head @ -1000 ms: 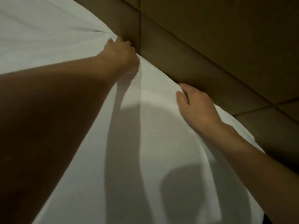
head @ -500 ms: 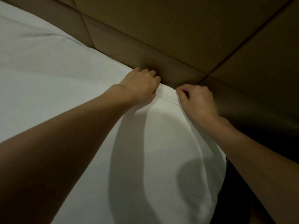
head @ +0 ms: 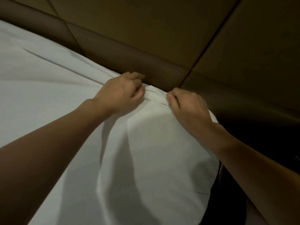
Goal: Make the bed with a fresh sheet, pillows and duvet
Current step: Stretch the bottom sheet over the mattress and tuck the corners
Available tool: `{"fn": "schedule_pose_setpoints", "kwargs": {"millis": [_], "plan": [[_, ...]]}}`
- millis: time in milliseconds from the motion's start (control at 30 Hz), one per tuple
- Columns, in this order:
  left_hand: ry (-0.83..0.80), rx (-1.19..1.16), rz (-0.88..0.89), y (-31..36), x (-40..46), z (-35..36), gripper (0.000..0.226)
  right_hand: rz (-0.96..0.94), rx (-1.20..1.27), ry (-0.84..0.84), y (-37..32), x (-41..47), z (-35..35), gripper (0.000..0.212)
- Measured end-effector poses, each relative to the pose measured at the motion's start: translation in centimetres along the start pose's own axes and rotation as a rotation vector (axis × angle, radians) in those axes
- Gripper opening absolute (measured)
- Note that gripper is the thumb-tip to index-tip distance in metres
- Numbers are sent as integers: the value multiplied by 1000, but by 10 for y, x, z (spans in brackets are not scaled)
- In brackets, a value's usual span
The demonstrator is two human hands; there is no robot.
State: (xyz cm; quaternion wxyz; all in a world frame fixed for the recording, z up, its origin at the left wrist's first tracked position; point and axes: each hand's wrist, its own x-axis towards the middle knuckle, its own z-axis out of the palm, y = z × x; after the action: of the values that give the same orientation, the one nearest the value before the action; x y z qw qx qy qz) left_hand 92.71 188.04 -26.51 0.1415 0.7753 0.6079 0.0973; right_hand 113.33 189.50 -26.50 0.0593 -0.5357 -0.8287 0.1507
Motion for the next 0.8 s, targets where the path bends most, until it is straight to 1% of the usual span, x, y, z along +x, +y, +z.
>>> {"fn": "schedule_pose_setpoints", "kwargs": {"millis": [67,100,133,167,200,233,300,333,367,400,467,533,600,633,667,733,800], "plan": [[-68,0,-46,-1,8,-1,26,72,67,-26,1,7,-1,20],[-100,29,-42,-1,11,-4,21,68,67,-79,0,11,-4,27],[-131,37,-43,0,14,-6,20,48,47,-166,-1,15,-6,37],[-156,20,-50,1,17,-10,24,18,9,-239,-2,17,-8,43],[-180,18,-58,1,18,-13,30,-15,-37,-272,-3,19,-10,42],[-192,61,-42,1,18,-15,34,-55,-84,-261,-4,21,-12,36],[-142,269,46,0,16,-17,30,-124,-183,-165,-7,22,-16,28],[-69,359,73,-2,15,-19,27,-138,-226,-96,-8,21,-17,27],[27,407,59,-2,14,-21,26,-129,-248,-8,-9,20,-18,27],[128,407,7,1,14,-24,26,-97,-242,97,-10,19,-19,27],[300,328,-134,14,21,-27,24,-2,-174,287,-13,19,-16,25],[370,237,-235,24,29,-22,24,72,-23,363,-13,22,-9,21],[411,89,-198,24,28,-13,24,45,117,383,-12,16,0,19],[419,-20,-146,21,24,-9,24,-16,111,364,-11,10,7,21],[396,-124,-94,18,18,-5,26,-92,74,316,-8,4,16,26],[255,-213,-13,10,5,2,31,-190,39,153,1,-4,37,35],[99,-130,43,-1,-1,10,27,-171,38,80,3,-3,48,40]]}}
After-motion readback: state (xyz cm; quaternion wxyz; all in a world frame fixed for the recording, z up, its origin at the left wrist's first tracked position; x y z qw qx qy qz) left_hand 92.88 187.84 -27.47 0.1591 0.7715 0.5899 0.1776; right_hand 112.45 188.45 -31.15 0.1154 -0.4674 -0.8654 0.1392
